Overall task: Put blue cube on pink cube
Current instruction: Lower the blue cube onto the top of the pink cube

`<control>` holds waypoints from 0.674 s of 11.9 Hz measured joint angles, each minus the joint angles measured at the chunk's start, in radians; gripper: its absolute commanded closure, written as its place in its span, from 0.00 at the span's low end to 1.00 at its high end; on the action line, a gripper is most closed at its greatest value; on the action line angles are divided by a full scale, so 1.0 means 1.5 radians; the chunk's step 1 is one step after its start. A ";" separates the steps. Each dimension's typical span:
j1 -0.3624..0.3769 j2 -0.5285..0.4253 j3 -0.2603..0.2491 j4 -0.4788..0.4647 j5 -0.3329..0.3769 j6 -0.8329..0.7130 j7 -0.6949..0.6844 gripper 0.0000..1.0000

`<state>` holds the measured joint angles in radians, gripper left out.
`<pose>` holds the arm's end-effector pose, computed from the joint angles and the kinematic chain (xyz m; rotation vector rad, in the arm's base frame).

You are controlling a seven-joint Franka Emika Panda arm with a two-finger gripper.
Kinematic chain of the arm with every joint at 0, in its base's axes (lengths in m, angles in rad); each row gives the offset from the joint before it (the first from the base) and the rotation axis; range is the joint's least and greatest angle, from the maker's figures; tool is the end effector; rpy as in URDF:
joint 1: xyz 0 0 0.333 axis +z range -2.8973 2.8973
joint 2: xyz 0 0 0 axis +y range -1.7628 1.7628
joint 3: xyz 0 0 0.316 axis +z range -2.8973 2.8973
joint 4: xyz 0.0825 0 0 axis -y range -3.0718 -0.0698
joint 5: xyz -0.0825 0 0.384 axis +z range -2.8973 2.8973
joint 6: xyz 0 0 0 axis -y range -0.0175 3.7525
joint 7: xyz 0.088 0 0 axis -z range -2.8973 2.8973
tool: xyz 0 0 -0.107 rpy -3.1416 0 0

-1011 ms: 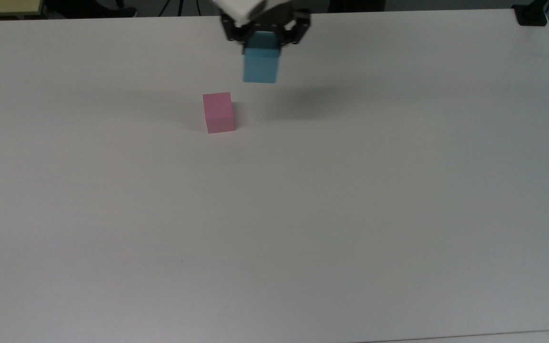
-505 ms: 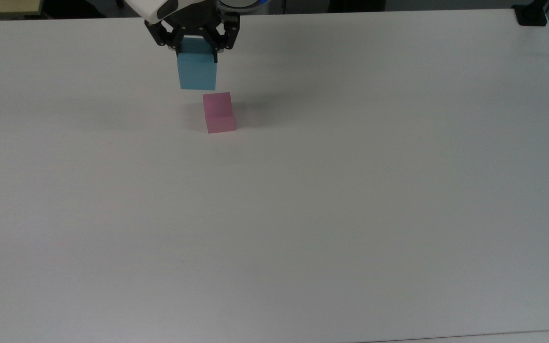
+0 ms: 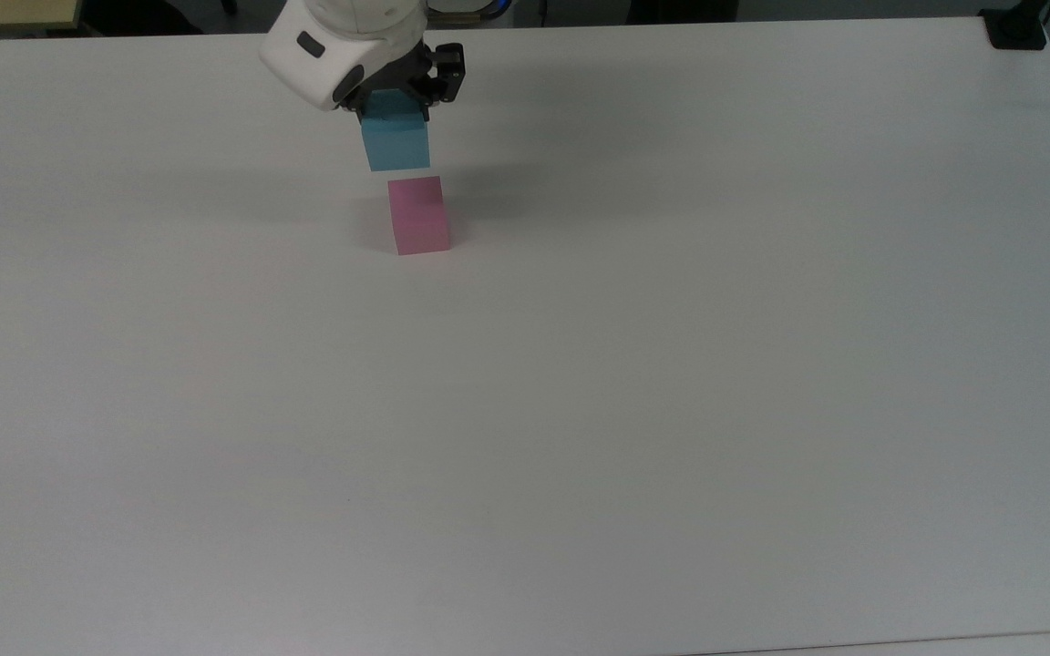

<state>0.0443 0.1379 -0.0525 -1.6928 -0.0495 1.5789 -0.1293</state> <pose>0.5760 -0.0086 0.4904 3.0713 0.1958 -0.3944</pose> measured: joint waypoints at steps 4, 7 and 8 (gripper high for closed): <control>0.000 0.005 0.000 -0.008 0.000 0.002 0.000 0.72; -0.001 0.016 -0.001 -0.018 0.000 0.032 0.006 0.72; -0.001 0.020 -0.001 -0.027 0.000 0.045 0.012 0.72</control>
<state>0.0424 0.1675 -0.0536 -1.7332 -0.0491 1.6468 -0.1119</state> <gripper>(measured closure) 0.414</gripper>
